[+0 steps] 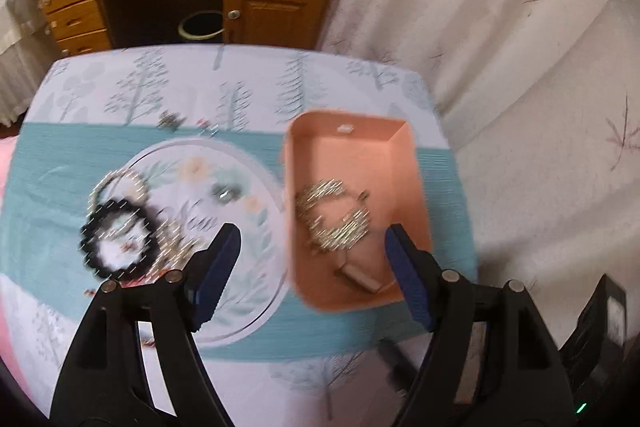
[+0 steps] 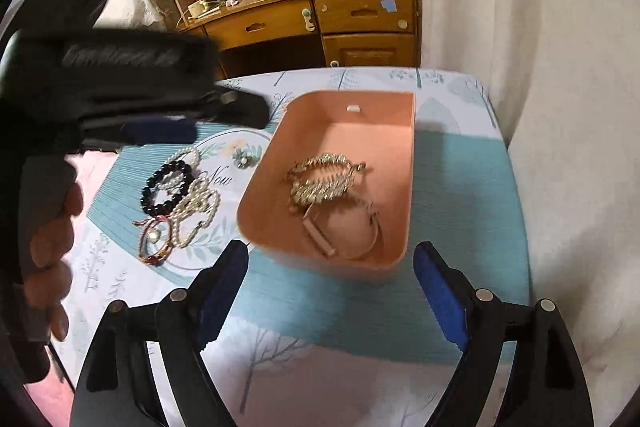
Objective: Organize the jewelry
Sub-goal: 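Withdraw both open tools from the pink tray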
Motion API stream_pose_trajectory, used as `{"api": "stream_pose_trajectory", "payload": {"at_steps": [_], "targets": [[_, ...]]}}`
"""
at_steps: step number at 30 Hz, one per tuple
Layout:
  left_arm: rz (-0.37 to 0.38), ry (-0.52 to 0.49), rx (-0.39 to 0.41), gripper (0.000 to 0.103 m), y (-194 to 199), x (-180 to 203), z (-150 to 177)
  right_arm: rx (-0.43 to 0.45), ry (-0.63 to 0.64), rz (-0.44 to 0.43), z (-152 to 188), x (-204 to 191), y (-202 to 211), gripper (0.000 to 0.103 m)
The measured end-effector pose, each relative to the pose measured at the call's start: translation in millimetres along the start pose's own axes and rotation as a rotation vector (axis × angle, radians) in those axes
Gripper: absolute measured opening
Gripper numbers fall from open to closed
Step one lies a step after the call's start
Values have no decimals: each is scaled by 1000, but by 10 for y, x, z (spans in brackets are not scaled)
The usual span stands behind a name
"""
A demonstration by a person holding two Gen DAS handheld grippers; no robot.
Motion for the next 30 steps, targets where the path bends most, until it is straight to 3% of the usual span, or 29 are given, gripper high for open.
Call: {"api": "stream_pose_trajectory", "payload": {"at_steps": [7, 12, 16, 20, 25, 30], "targets": [[-117, -28, -23, 73, 304, -454, 567, -44, -60, -24, 300, -172, 137, 86], [-156, 19, -40, 73, 566, -841, 1047, -69, -85, -51, 488, -368, 225, 86], [-203, -7, -50, 72, 730, -1066, 1357, -97, -87, -51, 601, -521, 255, 86], [-204, -15, -37, 73, 921, -1275, 1585, -107, -83, -51, 674, -705, 328, 86], [-222, -36, -118, 73, 1008, -1512, 1809, -127, -102, -37, 775, -964, 341, 86], [-211, -79, -148, 73, 1194, -1785, 1879, -130, -161, -8, 822, -1205, 327, 86]]}}
Point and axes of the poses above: each gripper's, at about its wrist camera, not at the fingertips, and y roughly against the way its jaws point, x to its right, z to its underside, the point moved 9 cm from there along -y, roughly the way its jaws point, and after that the axes turned 2 degrees about x, right-handed, at the moved point
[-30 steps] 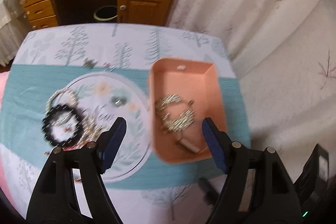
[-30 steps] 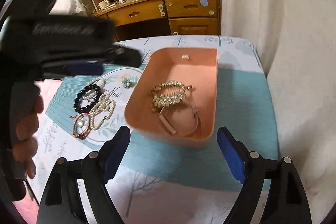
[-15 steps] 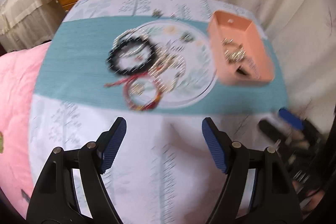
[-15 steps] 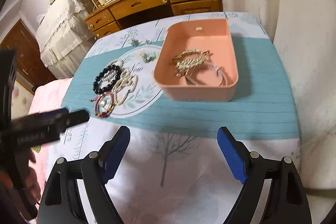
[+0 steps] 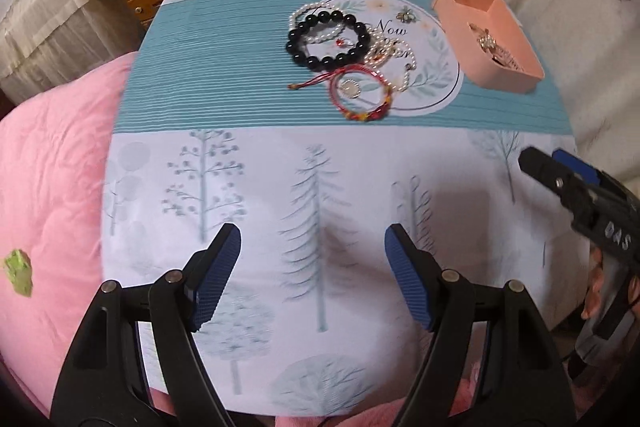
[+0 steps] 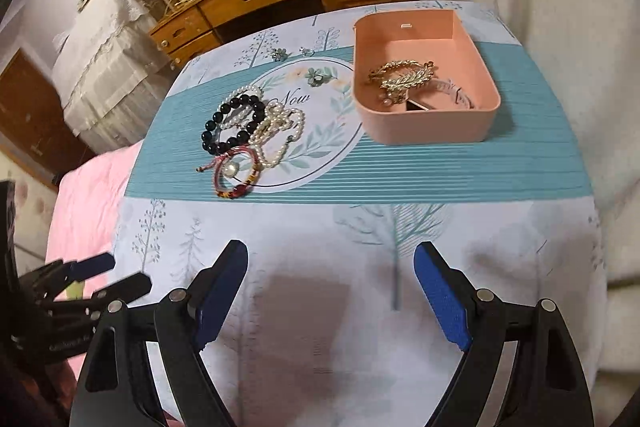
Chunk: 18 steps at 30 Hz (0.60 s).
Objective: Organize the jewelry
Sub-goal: 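Withdraw both open tools from the pink tray, then grasp the red bracelet with the right tool while the left tool grasps the black bracelet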
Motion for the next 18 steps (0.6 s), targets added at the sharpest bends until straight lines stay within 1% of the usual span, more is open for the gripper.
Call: {"api": "stream_pose_trajectory", "payload": {"at_steps": [3, 6, 8, 9, 13, 17, 18], "targets": [[9, -42, -19, 73, 59, -139, 15, 15, -55, 33, 28, -132, -11, 86], [13, -62, -88, 73, 48, -357, 65, 13, -113, 100, 74, -220, -84, 86], [12, -78, -108, 73, 44, -506, 62, 2, -159, 155, 149, -293, -137, 86], [12, -88, -111, 73, 39, -565, 50, -1, -175, 165, 175, -306, -153, 86], [23, -141, -131, 73, -47, -806, -86, -8, -230, 194, 284, -499, -257, 86], [27, -206, -133, 73, -183, -886, -333, -46, -239, 244, 327, -709, -399, 86], [38, -213, -124, 73, -215, -886, -437, -43, -237, 246, 317, -740, -415, 86]]}}
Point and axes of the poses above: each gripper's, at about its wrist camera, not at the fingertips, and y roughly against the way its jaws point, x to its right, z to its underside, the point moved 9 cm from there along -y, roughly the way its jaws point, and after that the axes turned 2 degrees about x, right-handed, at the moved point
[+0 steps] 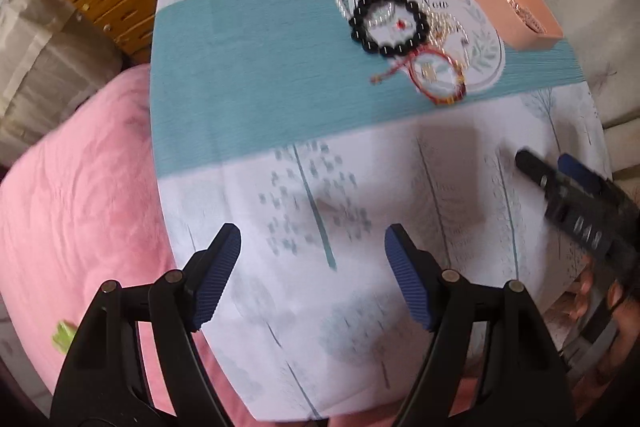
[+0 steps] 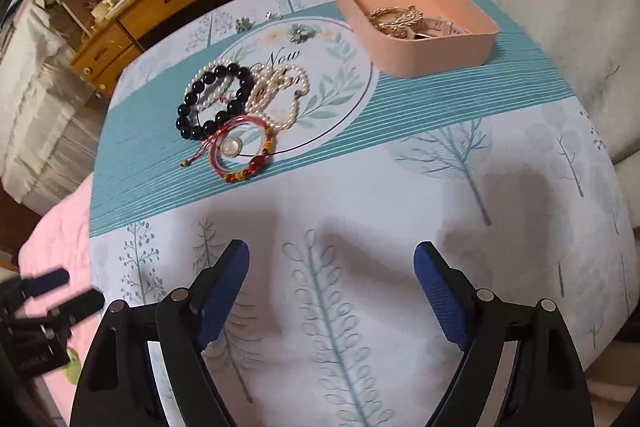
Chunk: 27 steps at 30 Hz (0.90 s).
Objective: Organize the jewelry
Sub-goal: 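Grasp the red bracelet with the right tool while the left tool grasps the black bracelet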
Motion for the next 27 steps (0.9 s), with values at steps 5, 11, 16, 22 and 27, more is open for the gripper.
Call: {"api": "stream_pose_trajectory", "payload": {"at_steps": [5, 11, 16, 22, 27], "targets": [[86, 49, 16, 72, -161, -19, -472, 44, 84, -7, -67, -347, -89, 86], [119, 86, 41, 57, -461, 78, -972, 127, 201, 8, -231, -611, -265, 86], [166, 113, 78, 49, -702, 168, -1246, 137, 223, -19, -358, -720, -448, 80], [222, 139, 111, 44, -909, 237, -1437, 135, 260, -12, -504, -806, -665, 74], [221, 128, 156, 39, -981, 301, -1553, 113, 251, -23, -550, -822, -767, 71]]}}
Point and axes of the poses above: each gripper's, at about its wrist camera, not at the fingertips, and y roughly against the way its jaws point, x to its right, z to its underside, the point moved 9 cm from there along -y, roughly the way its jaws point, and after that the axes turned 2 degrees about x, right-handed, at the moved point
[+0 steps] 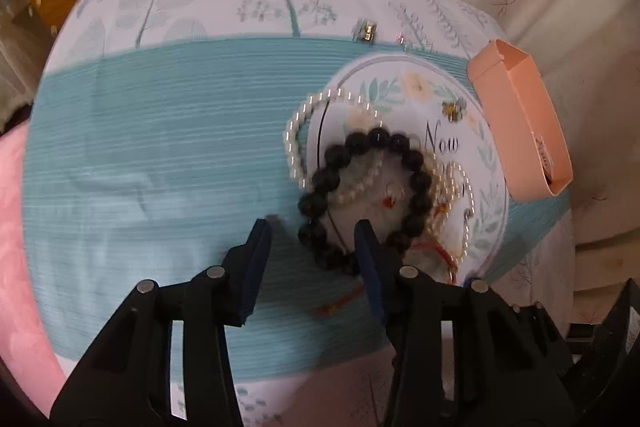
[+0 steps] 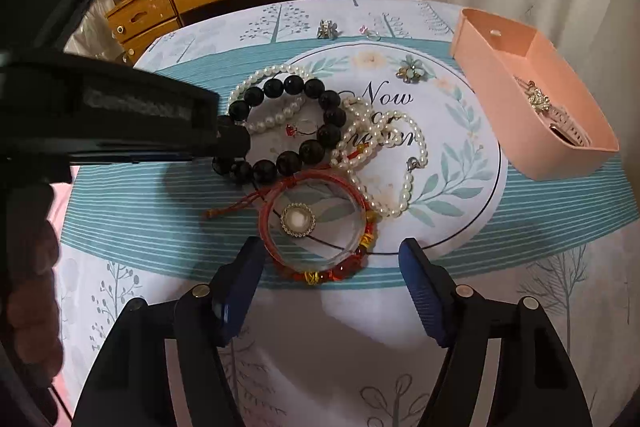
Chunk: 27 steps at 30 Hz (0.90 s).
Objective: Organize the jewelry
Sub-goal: 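Grasp the red bracelet with the right tool while the left tool grasps the black bracelet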
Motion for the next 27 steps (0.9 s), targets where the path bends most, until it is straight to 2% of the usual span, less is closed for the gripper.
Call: {"api": "stream_pose_trajectory", "payload": {"at_steps": [3, 6, 8, 10, 17, 23, 27], "targets": [[8, -6, 7, 38, -41, 49, -44, 11, 19, -1, -57, -21, -47, 71], [-39, -36, 19, 22, -76, 64, -92, 17, 46, 0, -101, -64, -95, 69], [-58, -54, 23, 21, -87, 91, -97, 13, 58, -17, -137, -91, -112, 63], [-64, -67, 21, 13, -92, 107, -85, 1, 55, -39, -158, -88, -120, 63], [-38, -16, -2, 13, -12, 65, -50, -48, 5, -100, -155, -39, -68, 63], [-17, -56, 49, 13, 363, 149, -43, -99, -103, -132, -69, 68, 31, 63], [7, -91, 101, 13, 727, 274, -31, -87, -146, -126, -1, 118, 185, 63]]}}
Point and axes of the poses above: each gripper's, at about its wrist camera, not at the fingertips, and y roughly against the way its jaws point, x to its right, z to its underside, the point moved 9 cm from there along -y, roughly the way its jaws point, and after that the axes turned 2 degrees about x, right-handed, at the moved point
